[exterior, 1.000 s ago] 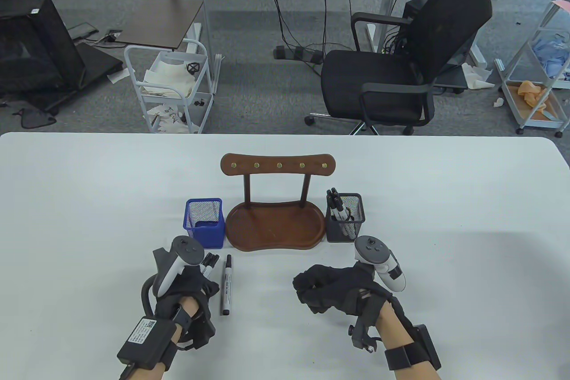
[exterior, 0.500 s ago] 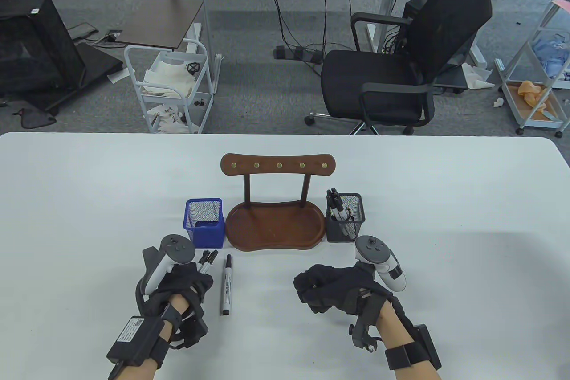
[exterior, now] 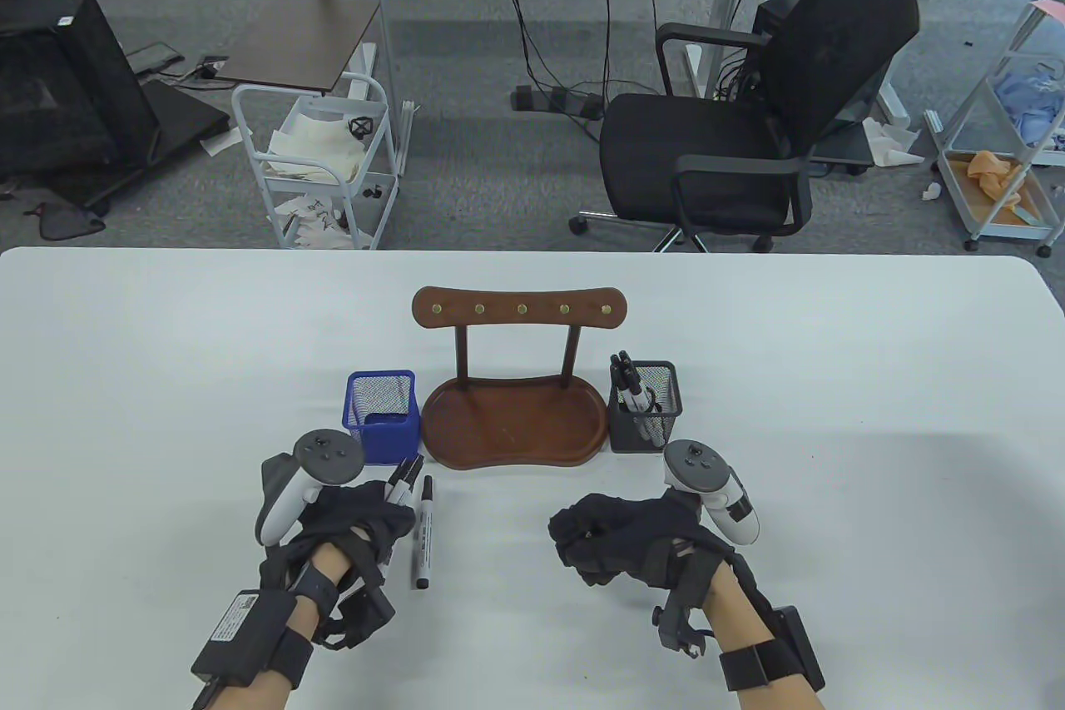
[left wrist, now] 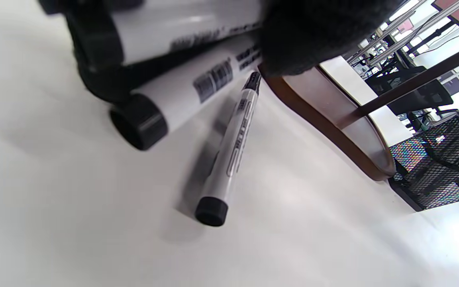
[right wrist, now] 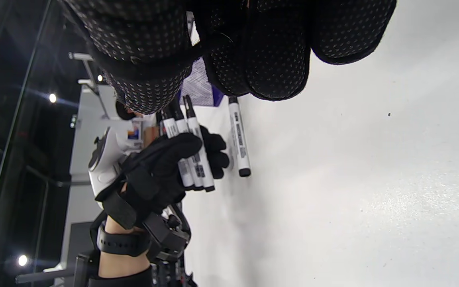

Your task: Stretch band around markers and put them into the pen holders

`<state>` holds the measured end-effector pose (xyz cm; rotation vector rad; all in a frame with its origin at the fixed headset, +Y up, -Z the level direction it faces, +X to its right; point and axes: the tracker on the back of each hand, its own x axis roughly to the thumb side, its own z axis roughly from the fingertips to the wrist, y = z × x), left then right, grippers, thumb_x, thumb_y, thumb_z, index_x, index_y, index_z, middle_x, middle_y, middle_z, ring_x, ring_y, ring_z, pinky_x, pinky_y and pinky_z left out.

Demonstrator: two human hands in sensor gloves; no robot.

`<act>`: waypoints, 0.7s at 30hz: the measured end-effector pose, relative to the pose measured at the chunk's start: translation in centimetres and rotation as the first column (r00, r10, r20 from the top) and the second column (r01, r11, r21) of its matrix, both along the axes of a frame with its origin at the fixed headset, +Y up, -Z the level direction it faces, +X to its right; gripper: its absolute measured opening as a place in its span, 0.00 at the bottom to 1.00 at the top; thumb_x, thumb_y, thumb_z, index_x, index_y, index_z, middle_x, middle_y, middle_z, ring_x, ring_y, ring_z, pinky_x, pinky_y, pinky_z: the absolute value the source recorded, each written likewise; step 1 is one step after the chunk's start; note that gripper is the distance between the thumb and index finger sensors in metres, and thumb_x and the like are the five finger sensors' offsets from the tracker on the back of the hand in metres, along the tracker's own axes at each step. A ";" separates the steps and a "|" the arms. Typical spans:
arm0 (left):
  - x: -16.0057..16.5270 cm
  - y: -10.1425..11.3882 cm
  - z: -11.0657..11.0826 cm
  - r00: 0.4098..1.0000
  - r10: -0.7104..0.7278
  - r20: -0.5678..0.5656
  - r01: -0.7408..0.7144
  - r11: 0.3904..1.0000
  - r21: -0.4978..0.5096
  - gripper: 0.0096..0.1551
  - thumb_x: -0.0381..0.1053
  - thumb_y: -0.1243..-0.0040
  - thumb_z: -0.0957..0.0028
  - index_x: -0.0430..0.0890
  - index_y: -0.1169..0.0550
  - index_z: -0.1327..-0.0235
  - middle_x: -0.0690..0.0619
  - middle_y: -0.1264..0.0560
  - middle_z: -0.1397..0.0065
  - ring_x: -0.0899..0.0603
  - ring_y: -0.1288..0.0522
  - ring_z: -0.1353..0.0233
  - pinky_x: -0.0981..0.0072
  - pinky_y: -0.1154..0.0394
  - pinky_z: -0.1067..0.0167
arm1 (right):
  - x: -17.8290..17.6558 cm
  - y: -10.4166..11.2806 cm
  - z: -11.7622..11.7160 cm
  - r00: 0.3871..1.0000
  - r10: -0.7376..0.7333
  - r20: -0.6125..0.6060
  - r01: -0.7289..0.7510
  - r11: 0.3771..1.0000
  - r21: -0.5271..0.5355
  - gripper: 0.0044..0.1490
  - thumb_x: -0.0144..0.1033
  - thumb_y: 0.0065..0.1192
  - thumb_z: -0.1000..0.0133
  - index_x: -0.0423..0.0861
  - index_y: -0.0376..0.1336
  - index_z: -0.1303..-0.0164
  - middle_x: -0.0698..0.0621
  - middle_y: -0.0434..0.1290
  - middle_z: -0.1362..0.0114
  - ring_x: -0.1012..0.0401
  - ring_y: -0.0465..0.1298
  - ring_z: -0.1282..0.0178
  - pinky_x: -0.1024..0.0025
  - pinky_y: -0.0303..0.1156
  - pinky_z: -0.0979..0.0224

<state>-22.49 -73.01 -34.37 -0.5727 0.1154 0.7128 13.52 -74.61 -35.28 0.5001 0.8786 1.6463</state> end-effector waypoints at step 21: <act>1.7 -0.4 0.0 0.998 -0.006 -0.069 0.004 1.000 -0.030 0.38 0.46 0.32 0.40 0.35 0.39 0.27 0.44 0.21 0.39 0.44 0.15 0.47 0.47 0.15 0.48 | 0.0 -0.1 0.0 1.000 0.008 -0.005 -0.008 1.000 0.003 0.29 0.37 0.77 0.45 0.53 0.68 0.33 0.45 0.77 0.30 0.48 0.79 0.42 0.41 0.70 0.33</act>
